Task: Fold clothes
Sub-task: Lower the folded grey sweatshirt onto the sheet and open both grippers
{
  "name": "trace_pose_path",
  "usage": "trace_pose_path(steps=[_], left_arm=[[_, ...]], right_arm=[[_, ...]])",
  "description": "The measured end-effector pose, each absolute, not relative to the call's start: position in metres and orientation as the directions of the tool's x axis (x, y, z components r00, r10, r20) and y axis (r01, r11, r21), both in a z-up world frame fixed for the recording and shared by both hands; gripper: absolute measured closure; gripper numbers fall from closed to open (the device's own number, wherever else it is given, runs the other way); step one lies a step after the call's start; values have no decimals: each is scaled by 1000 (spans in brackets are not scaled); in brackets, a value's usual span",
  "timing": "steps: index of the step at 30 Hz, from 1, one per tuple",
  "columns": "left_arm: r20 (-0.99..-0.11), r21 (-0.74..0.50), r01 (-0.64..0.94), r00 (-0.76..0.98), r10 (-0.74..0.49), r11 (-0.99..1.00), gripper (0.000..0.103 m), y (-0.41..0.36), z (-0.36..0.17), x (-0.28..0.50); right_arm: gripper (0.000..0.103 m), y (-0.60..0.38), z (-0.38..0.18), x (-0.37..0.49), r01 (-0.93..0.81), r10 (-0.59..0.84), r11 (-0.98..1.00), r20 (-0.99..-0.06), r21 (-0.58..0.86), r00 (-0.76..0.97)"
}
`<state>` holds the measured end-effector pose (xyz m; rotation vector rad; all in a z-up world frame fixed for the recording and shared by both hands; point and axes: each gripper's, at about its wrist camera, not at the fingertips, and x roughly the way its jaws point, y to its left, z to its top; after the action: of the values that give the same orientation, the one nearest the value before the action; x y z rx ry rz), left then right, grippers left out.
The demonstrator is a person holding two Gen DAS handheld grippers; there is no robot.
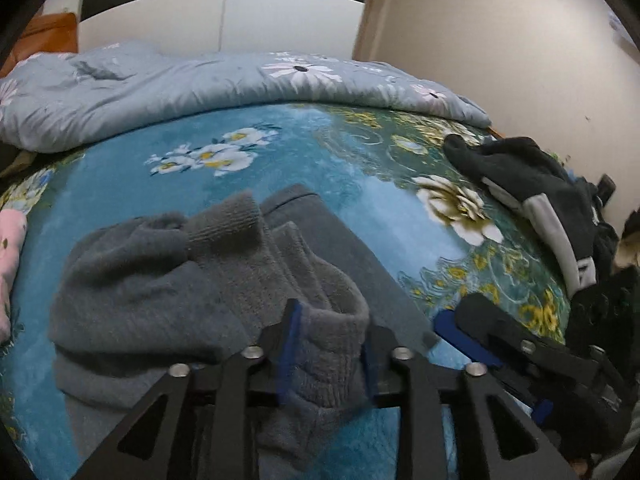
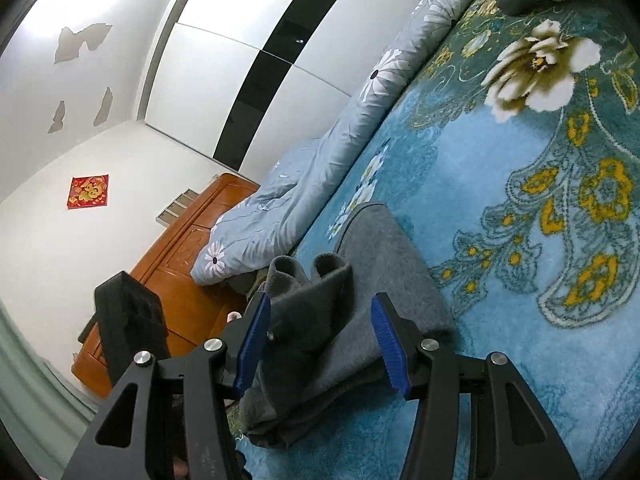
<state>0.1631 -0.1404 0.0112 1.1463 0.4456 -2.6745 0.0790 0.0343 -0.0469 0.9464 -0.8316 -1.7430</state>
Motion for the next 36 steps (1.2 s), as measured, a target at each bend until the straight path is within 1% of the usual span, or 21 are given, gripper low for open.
trace_pose_path(steps=[1,2,4,6,9,11,12,14,17,20,23,25,28,31,34,36], left_arm=[[-724,-210,285,-688,-48,-935,58,-140,16,167],[-712,-222,283,-701,-42,-933,54,-141,22,174],[-687,-247,277,-726,-33,-929,51,-144,33,187],[-661,-254,288,-749,-51,-923,46,-153,41,206],[-645,-162,405,-733,-214,-900,43,-173,49,236],[-654,-45,531,-656,-377,-846,42,-190,41,251],[-659,-9,566,-623,-420,-825,42,-199,35,258],[-696,17,612,-561,-449,-791,42,-214,21,270],[-752,-27,627,-525,-397,-778,42,-228,-3,284],[-787,-49,611,-512,-346,-790,42,-226,-23,286],[-788,-59,604,-517,-334,-794,41,-223,-29,286],[-790,-86,596,-530,-310,-798,41,-227,-28,289],[-792,-135,589,-547,-270,-797,36,-233,-31,295],[-793,-174,586,-560,-240,-791,34,-239,-33,301],[-793,-192,581,-567,-224,-791,33,-241,-34,302],[-794,-202,579,-569,-215,-790,32,-243,-35,302]], right_arm=[[49,35,-48,79,411,-941,-316,-229,855,-248],[49,36,-48,78,410,-942,-315,-228,856,-248],[49,36,-47,79,416,-944,-308,-220,855,-247],[49,37,-46,80,422,-946,-302,-213,855,-245],[49,36,-44,82,436,-950,-290,-201,852,-240],[49,30,-40,87,471,-959,-270,-194,840,-204],[49,27,-37,89,489,-961,-271,-202,829,-190],[49,19,-32,94,524,-962,-274,-221,806,-162],[49,-3,-28,90,578,-948,-309,-293,756,-123],[49,-25,-23,87,630,-927,-336,-365,700,-89],[49,-46,-19,83,681,-897,-356,-437,640,-59],[49,-61,-17,80,714,-874,-365,-484,598,-42],[49,-83,-12,77,761,-833,-372,-553,532,-21],[49,-99,-15,71,796,-781,-395,-624,459,-27],[49,-96,-26,63,782,-765,-406,-644,473,-8],[48,-90,-30,63,766,-769,-395,-638,507,26]])
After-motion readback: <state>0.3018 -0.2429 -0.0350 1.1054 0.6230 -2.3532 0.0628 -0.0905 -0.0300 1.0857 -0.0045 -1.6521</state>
